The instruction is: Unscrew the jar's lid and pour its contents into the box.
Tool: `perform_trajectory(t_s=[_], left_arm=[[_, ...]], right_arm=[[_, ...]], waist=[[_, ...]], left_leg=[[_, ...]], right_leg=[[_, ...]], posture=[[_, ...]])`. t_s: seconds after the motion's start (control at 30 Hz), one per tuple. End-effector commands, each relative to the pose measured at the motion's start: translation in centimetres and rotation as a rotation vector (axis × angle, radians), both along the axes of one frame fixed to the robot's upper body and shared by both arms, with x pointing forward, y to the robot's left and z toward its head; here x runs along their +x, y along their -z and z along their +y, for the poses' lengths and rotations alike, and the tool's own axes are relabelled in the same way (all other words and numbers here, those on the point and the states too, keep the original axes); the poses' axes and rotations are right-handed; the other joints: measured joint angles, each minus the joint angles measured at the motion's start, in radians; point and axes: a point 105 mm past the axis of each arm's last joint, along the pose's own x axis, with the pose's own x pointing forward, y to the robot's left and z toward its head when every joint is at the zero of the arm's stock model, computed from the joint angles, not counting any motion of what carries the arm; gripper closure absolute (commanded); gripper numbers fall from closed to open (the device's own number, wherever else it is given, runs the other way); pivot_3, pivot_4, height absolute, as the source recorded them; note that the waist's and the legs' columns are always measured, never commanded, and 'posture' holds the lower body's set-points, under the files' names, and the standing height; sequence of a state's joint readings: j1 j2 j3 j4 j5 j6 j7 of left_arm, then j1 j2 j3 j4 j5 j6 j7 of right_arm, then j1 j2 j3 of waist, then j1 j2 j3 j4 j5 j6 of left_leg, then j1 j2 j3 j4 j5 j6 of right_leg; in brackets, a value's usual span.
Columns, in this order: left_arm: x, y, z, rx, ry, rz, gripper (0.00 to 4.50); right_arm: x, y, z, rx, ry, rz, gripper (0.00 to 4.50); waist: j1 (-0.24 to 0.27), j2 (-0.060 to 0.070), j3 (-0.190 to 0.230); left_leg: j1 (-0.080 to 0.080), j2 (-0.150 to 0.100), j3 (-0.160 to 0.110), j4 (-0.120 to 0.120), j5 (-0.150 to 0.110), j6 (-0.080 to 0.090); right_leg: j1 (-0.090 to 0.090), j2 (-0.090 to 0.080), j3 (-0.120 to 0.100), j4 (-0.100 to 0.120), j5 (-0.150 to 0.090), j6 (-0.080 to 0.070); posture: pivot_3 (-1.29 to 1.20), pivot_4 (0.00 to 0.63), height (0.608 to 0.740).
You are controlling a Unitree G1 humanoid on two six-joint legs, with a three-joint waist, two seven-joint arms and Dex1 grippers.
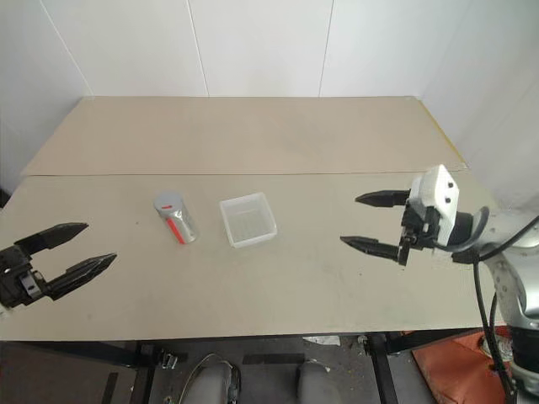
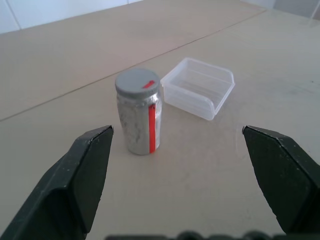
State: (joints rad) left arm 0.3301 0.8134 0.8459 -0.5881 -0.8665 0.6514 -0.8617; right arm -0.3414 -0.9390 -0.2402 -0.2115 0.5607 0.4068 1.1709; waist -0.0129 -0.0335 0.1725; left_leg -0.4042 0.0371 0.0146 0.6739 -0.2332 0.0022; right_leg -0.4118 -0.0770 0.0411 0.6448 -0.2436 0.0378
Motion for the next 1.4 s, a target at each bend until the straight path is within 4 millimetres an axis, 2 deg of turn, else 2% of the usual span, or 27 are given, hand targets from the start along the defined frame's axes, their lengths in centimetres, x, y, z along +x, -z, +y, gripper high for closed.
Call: perform_trajectory(t_s=[0.03,0.23,0.43,0.53,0.67,0.8,1.2,1.4], left_arm=[[-0.2,-0.7,-0.6,0.026,0.0,-0.064,0.02],[0.2,0.5,-1.4,-0.029,-0.031,-0.062,0.02],[2.1,2.8,-1.7,-0.039,-0.244,-0.111,0.02],[3.0,4.3,-3.0,-0.076,-0.293,-0.097,0.02],[4.4,5.4,-4.8,-0.146,-0.343,-0.098,0.02],[6.2,6.7,-5.6,-0.142,-0.42,-0.119,0.02],[10.6,6.5,-7.8,-0.161,-0.528,-0.253,0.02],[11.8,7.0,-8.1,-0.179,-0.568,-0.246,0.02]], right_arm=[[0.1,-0.7,0.4,-0.028,-0.025,-0.045,0.0],[0.1,-0.5,1.8,-0.025,-0.075,-0.008,0.0],[1.1,0.2,1.8,-0.096,-0.045,-0.012,0.0],[1.5,0.5,2.3,-0.113,-0.052,-0.018,0.0],[1.2,-0.3,3.4,-0.082,-0.108,-0.025,0.0],[0.9,-0.1,4.1,-0.109,-0.144,-0.005,0.0],[-0.7,-0.6,4.3,-0.071,-0.271,-0.011,0.0],[-0.9,-0.8,4.2,-0.075,-0.277,-0.029,0.0]], waist=[[0.002,0.0,0.0],[0.0,0.0,0.0],[0.0,0.0,0.0],[0.001,0.0,0.0],[0.001,0.0,0.0],[0.002,0.0,0.0],[0.003,0.0,0.0],[0.002,0.0,0.0]], left_leg=[[0.0,0.0,0.0,0.0,0.0,0.0],[0.0,0.0,0.0,0.0,0.0,0.0],[0.001,0.0,-0.001,0.0,0.0,0.0],[0.002,0.0,-0.001,0.0,0.0,0.0],[0.002,-0.001,-0.001,0.0,0.0,0.0],[0.002,-0.001,-0.002,0.0,0.0,0.0],[0.003,-0.002,-0.002,0.001,0.0,0.0],[0.003,-0.002,-0.003,0.001,0.0,0.0]], right_leg=[[0.0,0.0,0.0,0.0,0.0,0.0],[0.001,0.0,0.0,0.0,0.0,0.0],[0.002,0.0,0.0,-0.001,0.0,0.0],[0.004,0.0,0.0,-0.001,0.0,0.0],[0.005,0.0,0.0,-0.001,0.001,0.0],[0.005,0.0,-0.001,-0.002,0.001,0.0],[0.006,0.0,-0.001,-0.002,0.001,0.0],[0.006,0.0,-0.001,-0.002,0.001,0.0]], posture=[[0.0,0.15,0.74],[0.0,0.15,0.74],[0.0,0.15,0.74],[0.0,0.15,0.74],[0.0,0.15,0.74],[0.0,0.15,0.74],[0.0,0.15,0.74],[0.0,0.15,0.74]])
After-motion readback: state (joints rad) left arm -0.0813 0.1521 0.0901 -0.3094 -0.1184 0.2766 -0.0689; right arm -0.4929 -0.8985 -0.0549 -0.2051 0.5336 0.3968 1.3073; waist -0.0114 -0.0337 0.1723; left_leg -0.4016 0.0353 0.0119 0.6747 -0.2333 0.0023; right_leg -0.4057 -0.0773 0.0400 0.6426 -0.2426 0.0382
